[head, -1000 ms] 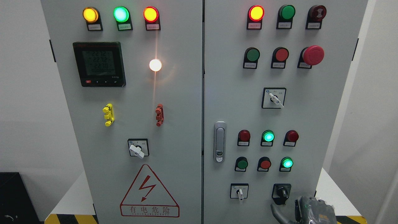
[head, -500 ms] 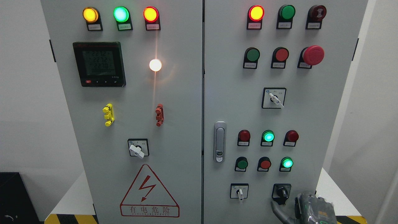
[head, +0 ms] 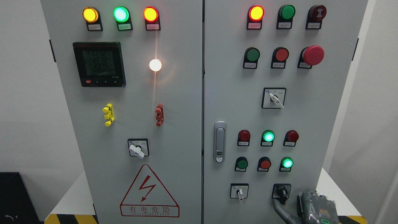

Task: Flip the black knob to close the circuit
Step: 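Raise the right hand up toward the black rotary knob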

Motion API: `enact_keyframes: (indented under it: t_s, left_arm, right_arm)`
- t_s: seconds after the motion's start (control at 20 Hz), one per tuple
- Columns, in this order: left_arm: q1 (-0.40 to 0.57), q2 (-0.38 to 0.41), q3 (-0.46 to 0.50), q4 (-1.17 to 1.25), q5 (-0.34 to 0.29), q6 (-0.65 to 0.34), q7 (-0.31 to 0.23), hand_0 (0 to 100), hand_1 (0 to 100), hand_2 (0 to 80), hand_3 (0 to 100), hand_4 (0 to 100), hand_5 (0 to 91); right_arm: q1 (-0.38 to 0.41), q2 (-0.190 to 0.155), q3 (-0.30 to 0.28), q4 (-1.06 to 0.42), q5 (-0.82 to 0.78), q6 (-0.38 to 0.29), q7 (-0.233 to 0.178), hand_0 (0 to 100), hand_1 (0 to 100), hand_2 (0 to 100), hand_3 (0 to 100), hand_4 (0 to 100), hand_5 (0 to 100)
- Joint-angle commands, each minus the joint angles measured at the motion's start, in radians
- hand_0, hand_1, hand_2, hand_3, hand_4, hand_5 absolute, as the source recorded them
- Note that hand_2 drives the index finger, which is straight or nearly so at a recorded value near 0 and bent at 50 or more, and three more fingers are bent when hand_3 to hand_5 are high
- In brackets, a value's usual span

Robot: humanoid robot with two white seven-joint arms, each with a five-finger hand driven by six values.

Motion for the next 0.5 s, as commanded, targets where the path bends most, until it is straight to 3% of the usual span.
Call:
enact_keyframes:
  t_s: [0.0, 0.45]
  left_arm:
    - [0.0, 0.0, -0.001, 0.001, 0.0, -0.001, 0.0, 12, 56, 0.0, 0, 0, 0.0]
    - [0.0, 0.0, -0.001, -0.001, 0.0, -0.001, 0.0, 12, 56, 0.0, 0, 0, 0.0]
  right_arm:
    - [-0.003, -0.002, -0.026, 0.023, 0.009, -0.001, -0.008, 0, 0, 93, 100, 98, 99]
    - [-0.005, 0.001, -0.04, 0.026, 0.009, 0.004, -0.011, 0, 0, 92, 100, 98, 98]
